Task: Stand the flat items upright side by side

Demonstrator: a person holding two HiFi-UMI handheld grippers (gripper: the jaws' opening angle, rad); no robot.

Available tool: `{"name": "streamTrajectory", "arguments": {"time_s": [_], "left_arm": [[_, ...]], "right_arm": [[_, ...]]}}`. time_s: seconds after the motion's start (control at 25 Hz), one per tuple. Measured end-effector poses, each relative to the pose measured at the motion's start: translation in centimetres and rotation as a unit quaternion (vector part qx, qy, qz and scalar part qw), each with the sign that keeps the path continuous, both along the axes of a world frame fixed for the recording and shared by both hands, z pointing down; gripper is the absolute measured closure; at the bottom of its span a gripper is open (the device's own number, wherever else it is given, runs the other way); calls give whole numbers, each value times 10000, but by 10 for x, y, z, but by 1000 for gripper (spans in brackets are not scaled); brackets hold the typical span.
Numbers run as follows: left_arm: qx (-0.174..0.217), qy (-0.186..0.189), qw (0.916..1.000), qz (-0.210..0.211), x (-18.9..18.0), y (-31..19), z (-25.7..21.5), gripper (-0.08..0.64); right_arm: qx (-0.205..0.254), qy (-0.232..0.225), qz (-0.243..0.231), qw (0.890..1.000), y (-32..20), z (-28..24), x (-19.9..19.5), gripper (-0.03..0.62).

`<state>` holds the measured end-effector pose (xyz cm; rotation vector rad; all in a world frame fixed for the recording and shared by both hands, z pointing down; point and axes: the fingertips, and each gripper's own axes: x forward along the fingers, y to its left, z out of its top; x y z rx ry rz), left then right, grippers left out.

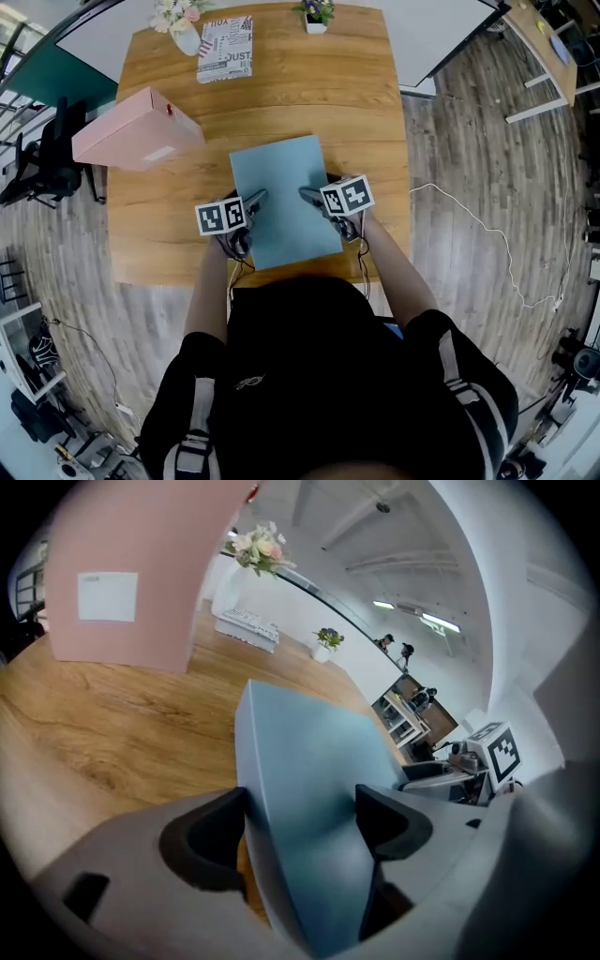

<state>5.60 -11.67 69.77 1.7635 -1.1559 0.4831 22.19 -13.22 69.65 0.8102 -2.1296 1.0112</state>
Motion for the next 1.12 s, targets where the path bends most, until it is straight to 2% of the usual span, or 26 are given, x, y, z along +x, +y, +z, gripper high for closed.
{"name": "streamTrajectory", "arguments": {"time_s": [0.16,0.36,0.64,0.96,1.12], "left_arm": [[17,-50,9995,-317,-36,24,-2,184],[28,-85,9968,-795,-86,62,-5,186],[336,-130,9875,-1534,-146,103,-16,189],[770,-322,9765,-1988,-211,127,-39,190],[1123,-531,9718,-2006,-235,128,-58,192]], "right_arm": [[62,46,-237,9997,14,-2,-38,232],[171,-14,-760,9970,36,-9,-96,235],[452,-57,-1457,9883,55,-18,-164,235],[1025,-197,-1884,9765,65,-44,-236,235],[1364,-371,-1886,9718,66,-59,-260,235]]}}
